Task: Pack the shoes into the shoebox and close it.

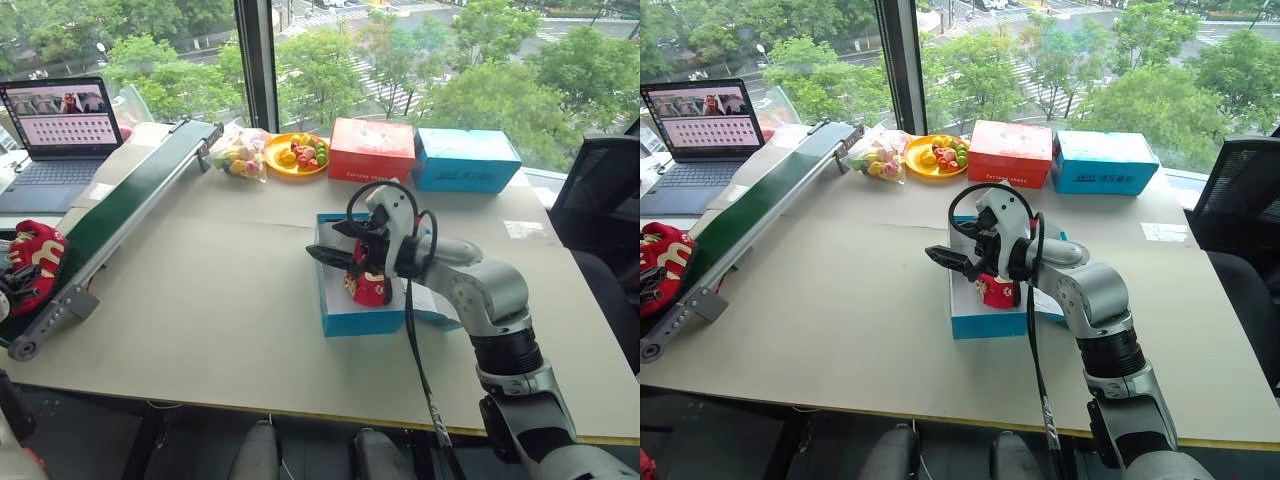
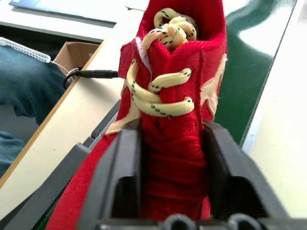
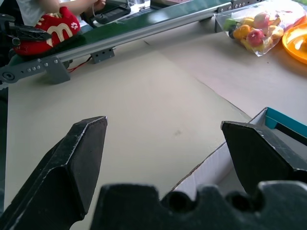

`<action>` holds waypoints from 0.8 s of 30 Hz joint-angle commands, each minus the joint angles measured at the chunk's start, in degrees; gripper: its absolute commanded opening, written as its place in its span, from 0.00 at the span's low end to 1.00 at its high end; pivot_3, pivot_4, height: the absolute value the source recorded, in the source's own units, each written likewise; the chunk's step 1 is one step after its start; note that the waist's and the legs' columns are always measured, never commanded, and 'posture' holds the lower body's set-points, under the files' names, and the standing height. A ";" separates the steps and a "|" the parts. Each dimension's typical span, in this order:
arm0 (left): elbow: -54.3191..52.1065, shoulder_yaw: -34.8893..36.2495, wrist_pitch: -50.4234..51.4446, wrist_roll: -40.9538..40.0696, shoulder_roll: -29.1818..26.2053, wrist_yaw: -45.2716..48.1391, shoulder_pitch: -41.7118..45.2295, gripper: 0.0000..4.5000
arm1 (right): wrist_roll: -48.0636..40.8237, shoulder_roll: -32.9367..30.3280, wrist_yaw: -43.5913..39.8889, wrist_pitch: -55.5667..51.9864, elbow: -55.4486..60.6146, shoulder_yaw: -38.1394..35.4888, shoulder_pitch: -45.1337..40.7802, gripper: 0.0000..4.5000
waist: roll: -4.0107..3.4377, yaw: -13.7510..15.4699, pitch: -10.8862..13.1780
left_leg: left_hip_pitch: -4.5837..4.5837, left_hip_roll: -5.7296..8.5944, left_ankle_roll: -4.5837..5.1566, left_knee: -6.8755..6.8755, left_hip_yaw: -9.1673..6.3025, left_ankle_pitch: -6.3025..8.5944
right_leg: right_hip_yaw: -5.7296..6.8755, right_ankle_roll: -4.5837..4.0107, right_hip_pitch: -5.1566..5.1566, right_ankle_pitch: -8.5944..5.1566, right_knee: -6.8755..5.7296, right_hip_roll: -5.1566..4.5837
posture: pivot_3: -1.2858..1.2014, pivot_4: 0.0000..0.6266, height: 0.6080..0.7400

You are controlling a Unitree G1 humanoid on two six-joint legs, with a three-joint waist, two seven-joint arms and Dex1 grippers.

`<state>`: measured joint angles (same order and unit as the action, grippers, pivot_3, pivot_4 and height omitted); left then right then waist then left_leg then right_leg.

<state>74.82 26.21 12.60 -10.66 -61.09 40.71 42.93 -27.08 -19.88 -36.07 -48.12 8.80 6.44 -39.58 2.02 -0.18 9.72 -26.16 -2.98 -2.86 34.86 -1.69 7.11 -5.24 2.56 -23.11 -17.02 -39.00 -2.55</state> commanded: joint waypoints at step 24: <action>-83.05 -3.44 46.46 -40.59 42.76 -14.35 -6.98 0.07 | -24.21 8.53 12.09 -16.72 5.69 -19.58 0.55 1.00 | 0.13 -2.75 -0.01 | 0.03 -0.01 0.00 0.06 -0.15 -0.07 | -0.09 -0.04 0.05 0.04 -0.18 0.06 | 0.52 0.24 0.99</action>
<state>-5.32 22.85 59.00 -48.88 -18.73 27.99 33.77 -47.44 -11.63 -24.82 -62.85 11.01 -11.65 -39.37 2.15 -2.93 9.70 -26.14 -2.98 -2.86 34.94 -1.85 7.03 -5.32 2.51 -23.05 -16.98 -39.18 -2.49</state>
